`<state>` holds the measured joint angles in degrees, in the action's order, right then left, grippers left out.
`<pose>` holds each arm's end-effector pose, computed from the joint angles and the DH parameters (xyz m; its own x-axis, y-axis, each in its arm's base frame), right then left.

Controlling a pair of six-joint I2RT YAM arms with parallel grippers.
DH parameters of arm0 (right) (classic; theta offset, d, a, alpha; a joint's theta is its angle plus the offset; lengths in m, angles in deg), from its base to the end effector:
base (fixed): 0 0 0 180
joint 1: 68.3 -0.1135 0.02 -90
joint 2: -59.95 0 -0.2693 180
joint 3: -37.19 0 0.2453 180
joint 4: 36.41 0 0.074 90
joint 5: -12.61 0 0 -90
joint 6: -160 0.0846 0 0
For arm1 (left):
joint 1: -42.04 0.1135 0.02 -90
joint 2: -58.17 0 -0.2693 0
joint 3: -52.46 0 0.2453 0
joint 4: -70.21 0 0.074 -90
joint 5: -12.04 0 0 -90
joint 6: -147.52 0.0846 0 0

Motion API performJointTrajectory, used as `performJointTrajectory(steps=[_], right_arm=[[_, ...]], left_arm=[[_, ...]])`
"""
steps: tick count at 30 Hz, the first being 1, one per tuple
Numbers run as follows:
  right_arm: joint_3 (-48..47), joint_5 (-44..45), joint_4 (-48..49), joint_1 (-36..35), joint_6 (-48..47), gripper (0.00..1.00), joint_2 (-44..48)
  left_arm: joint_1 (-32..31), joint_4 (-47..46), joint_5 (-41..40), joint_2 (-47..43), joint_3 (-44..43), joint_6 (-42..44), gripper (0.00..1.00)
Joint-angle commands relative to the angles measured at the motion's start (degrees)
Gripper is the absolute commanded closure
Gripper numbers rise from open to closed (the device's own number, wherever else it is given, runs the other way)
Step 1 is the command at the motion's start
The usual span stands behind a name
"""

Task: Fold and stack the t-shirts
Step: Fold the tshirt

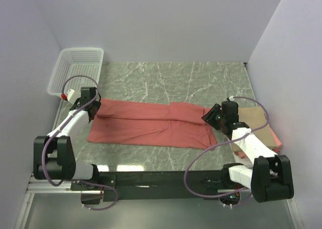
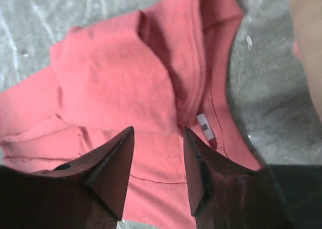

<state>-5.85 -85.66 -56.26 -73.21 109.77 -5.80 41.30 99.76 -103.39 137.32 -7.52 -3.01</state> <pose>0.2499 0.0337 0.1577 -0.6397 0.5804 -0.5039 0.2848 0.7879 0.5460 0.3007 0.0324 0.1844 -0.1332 -0.7846 -0.6055 -0.7878 0.4545 -0.4156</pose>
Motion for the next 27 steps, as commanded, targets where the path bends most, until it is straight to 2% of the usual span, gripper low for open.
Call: performJointTrajectory(steps=[1, 4, 8, 15, 19, 27], right_arm=[[-4.76, 1.24, -2.65, -0.1, -2.15, 0.48, 2.74], [-9.32, 1.59, -3.1, -0.1, -2.94, 0.45, 0.2], [-18.38, 0.98, -4.76, -0.19, -4.52, 0.44, -11.28], [-34.73, 2.56, -8.98, -0.19, -5.75, 0.44, -29.33], [-35.37, 5.9, -11.18, -0.19, -6.1, 0.43, -31.28], [-31.33, 3.09, -9.95, -1.15, -5.49, 0.43, -29.25]], left_arm=[[0.03, -1.95, 1.33, -2.78, -1.37, 1.64, 0.61], [-1.2, -2.39, 3.36, -1.46, -3.21, 1.82, 0.63], [-6.81, -2.48, 3.81, 4.05, -6.72, 1.56, 0.64], [-9.2, -3.97, 9.34, 11.28, -9.28, 1.65, 0.67], [-10.08, -4.85, 10.75, 13.13, -9.55, 2.17, 0.68], [-10.78, -5.73, 12.07, 15.06, -9.72, 2.17, 0.68]])
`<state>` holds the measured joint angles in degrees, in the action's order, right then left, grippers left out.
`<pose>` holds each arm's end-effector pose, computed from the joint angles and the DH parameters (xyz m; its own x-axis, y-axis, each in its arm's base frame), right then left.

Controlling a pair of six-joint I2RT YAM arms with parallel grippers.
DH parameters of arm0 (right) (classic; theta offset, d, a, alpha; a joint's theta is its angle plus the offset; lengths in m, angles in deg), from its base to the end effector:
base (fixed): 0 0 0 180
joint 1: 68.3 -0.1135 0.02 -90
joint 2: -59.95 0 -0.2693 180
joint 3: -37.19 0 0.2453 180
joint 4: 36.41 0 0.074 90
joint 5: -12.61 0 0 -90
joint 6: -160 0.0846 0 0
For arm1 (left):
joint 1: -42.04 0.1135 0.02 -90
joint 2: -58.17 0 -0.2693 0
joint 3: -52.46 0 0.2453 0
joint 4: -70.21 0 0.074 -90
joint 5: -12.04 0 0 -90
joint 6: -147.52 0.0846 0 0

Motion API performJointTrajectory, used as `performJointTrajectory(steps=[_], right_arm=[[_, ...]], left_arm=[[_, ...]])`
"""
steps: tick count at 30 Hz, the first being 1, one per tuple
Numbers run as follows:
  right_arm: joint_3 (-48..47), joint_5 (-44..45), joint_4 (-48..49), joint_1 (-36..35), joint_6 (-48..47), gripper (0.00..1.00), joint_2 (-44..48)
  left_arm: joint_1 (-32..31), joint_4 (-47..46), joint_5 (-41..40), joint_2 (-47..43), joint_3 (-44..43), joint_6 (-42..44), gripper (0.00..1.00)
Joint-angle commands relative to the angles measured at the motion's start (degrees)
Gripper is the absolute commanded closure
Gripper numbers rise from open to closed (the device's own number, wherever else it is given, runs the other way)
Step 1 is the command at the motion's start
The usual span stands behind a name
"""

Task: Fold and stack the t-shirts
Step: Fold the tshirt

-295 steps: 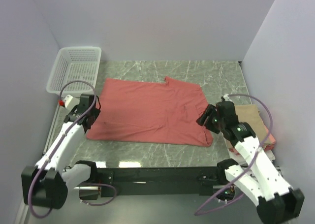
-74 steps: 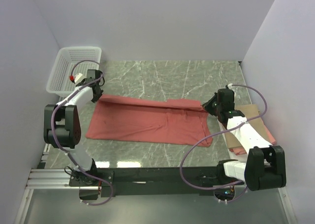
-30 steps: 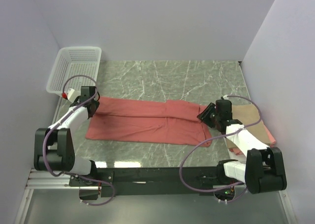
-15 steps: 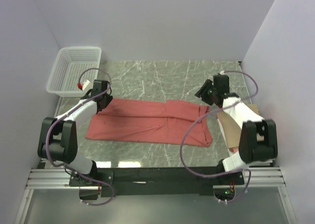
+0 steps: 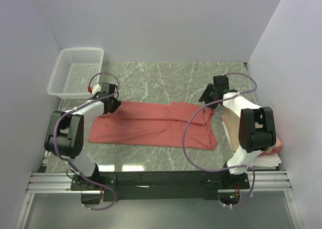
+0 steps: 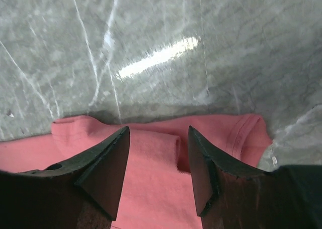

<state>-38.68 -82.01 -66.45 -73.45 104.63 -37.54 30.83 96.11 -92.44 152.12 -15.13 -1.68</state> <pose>0.3792 0.0410 0.1659 -0.7219 0.5037 -0.4745 0.3294 0.8532 0.4045 0.3511 -0.0480 0.1499 -0.4299 -0.7626 -0.4833 -0.6468 0.6336 -0.4245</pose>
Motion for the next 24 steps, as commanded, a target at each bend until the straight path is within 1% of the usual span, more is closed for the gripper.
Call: performJointTrajectory(steps=[1, 4, 8, 12, 13, 15, 16, 17, 18, 21, 24], right_arm=[[1.77, -0.56, 0.32, -1.18, -0.09, 0.43, 2.48], [1.86, 0.4, -0.56, -2.58, 0.17, 0.43, 1.61], [4.05, -0.91, 2.25, -2.85, 1.23, 0.44, 2.48], [3.88, -0.65, 2.08, -3.2, 1.67, 0.5, 2.83], [3.97, -0.65, 2.25, -3.12, 1.75, 0.57, 3.53], [4.4, -0.74, 2.52, -3.2, 2.02, 0.66, 4.33], [4.5, -0.74, 2.52, -3.38, 1.93, 0.75, 5.11], [4.67, -0.83, 2.43, -3.38, 2.02, 0.78, 5.64], [4.93, -1.0, 2.61, -3.47, 1.76, 0.84, 6.0], [6.16, -1.53, 3.22, -3.64, 1.58, 0.91, 8.1], [7.39, -2.84, 4.01, -3.9, 1.49, 0.94, 10.3]], left_arm=[[-0.4, -2.08, 1.21, 0.35, -2.12, 0.84, 0.68], [-0.57, -1.99, 1.21, 0.62, -2.38, 0.84, 0.69], [-0.66, -1.73, 0.95, 0.36, -2.38, 1.02, 0.69], [-0.66, -1.47, 0.86, 0.53, -2.29, 1.02, 0.69], [-0.66, -1.38, 0.86, 0.79, -2.21, 0.93, 0.69], [-0.66, -1.2, 0.77, 0.97, -2.29, 0.84, 0.69], [-0.75, -0.94, 0.68, 1.32, -2.38, 0.67, 0.69], [-0.75, -0.76, 0.59, 1.41, -2.47, 0.58, 0.69], [-0.66, -0.76, 0.68, 1.5, -2.47, 0.58, 0.69], [-0.66, -0.76, 0.77, 1.5, -2.21, 0.4, 0.7], [-0.75, -0.5, 0.77, 1.41, -2.12, 0.31, 0.7]])
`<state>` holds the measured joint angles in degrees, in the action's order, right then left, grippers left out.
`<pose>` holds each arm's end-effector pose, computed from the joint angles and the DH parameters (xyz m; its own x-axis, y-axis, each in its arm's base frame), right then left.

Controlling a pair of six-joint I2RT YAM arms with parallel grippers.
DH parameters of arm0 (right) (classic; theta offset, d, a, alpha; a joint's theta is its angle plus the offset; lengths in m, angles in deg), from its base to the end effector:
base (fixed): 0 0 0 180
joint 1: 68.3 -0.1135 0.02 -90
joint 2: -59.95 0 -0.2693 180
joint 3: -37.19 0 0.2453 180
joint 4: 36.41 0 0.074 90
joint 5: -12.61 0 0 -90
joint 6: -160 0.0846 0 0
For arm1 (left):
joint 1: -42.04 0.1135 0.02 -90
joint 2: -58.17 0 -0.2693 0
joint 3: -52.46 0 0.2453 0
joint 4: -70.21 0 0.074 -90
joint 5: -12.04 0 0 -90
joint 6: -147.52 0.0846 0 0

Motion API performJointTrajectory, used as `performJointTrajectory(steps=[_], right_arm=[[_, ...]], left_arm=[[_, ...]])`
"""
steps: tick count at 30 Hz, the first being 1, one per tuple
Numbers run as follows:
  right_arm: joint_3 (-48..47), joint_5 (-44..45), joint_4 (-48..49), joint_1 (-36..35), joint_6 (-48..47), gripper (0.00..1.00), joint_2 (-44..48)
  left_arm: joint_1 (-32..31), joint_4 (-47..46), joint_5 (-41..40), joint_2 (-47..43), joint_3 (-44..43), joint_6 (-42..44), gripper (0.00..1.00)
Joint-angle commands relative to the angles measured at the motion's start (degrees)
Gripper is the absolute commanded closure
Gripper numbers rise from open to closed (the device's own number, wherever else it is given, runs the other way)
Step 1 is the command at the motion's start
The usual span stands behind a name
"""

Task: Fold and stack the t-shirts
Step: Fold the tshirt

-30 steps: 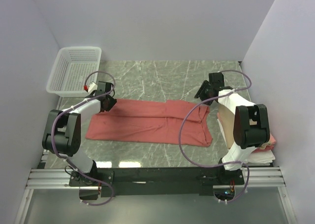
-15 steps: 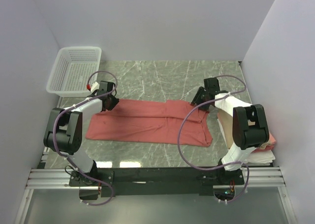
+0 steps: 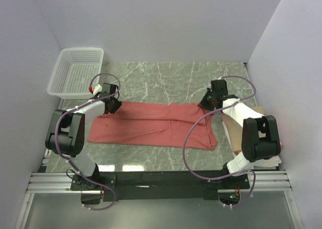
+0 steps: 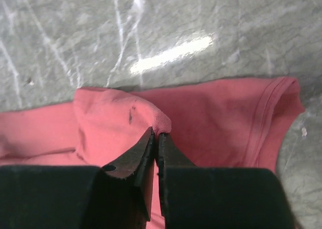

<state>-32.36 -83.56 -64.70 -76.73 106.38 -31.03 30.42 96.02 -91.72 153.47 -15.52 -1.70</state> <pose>0.3500 0.0611 0.1725 -0.7348 0.4872 -0.4719 0.2749 0.8499 0.4495 0.3533 -0.0521 0.1441 -0.4490 -0.7596 -0.4705 -0.6446 0.6400 -0.4181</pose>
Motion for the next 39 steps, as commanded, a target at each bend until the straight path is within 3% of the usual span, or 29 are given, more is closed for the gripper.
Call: performJointTrajectory(steps=[1, 17, 39], right_arm=[[1.43, -1.64, 2.61, -0.71, -0.43, 0.94, 4.84], [11.26, -5.51, 4.64, -5.63, -2.72, 0.98, 18.55], [28.5, -10.09, 2.97, -6.6, -3.69, 0.98, 37.8]], left_arm=[[-0.25, -0.41, 0.05, -0.12, -1.64, 0.42, 0.7], [0.1, 0.03, -1.18, -3.55, 1.61, -0.72, 0.7], [4.23, -0.59, -0.74, -10.84, 9.26, 0.51, 0.7]])
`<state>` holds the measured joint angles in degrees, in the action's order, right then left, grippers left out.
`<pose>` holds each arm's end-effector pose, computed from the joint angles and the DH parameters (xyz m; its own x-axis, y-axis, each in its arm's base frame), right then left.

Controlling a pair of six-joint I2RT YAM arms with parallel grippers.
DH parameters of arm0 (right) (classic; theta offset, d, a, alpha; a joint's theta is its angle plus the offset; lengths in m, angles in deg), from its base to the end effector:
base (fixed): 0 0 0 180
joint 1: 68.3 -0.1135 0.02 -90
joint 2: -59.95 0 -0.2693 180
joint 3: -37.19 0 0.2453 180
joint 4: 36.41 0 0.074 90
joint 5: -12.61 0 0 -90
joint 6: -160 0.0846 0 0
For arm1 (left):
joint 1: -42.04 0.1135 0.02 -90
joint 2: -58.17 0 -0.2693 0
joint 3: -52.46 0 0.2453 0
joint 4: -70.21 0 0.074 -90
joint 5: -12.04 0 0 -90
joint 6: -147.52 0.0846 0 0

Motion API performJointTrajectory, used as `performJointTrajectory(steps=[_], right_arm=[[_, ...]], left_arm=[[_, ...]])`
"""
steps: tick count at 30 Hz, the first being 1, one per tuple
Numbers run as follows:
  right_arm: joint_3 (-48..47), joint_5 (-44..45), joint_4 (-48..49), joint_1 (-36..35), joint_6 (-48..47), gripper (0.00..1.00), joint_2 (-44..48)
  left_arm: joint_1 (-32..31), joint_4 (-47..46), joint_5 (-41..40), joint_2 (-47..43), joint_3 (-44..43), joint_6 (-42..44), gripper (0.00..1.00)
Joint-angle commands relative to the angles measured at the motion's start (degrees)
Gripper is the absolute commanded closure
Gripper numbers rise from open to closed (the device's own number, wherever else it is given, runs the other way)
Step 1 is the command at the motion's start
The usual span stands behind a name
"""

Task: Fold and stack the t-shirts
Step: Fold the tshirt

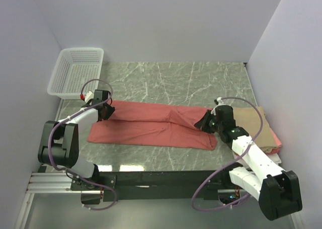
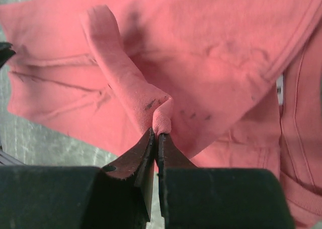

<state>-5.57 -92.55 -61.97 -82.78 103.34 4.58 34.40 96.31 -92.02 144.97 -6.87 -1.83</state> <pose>0.2159 0.0786 0.1853 -0.7419 0.3563 -0.5680 -0.0391 0.8227 0.5671 0.3152 -0.0215 0.1437 -0.3945 -0.7891 -0.4709 -0.6932 0.5919 -0.4112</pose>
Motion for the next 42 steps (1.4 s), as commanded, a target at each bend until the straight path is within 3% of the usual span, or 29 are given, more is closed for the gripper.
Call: performJointTrajectory(steps=[1, 11, 17, 21, 26, 32, 42], right_arm=[[2.23, -1.1, 0.06, -0.55, -0.65, 0.98, 2.9], [8.47, -1.37, 0.68, -0.81, 1.72, 0.96, 6.15], [9.0, 1.8, -0.82, -1.78, 3.92, 0.81, 6.07], [8.74, 3.82, -1.96, -3.45, 4.63, 0.71, 6.5], [7.95, 8.72, -5.12, -3.8, 6.47, 0.54, 8.96], [5.75, 14.8, -9.34, -3.71, 9.28, 0.54, 13.54], [2.93, 15.95, -7.77, -3.8, 9.46, 0.55, 6.25]], left_arm=[[0.26, -0.96, -0.44, -2.52, 0.61, 0.64, 0.7], [0.34, -3.59, 2.81, -4.1, 0.87, 2.66, 0.68], [-0.53, -9.47, 12.89, -4.37, 0.61, 6.17, 0.64], [-4.56, -13.59, 19.94, -2.52, -1.93, 9.16, 0.61], [-9.49, -22.3, 29.08, 0.38, -4.05, 11.8, 0.51], [-17.22, -24.51, 35.68, 8.01, -11.5, 15.05, 0.45], [-26.54, -23.37, 38.23, 18.31, -20.57, 16.29, 0.44]])
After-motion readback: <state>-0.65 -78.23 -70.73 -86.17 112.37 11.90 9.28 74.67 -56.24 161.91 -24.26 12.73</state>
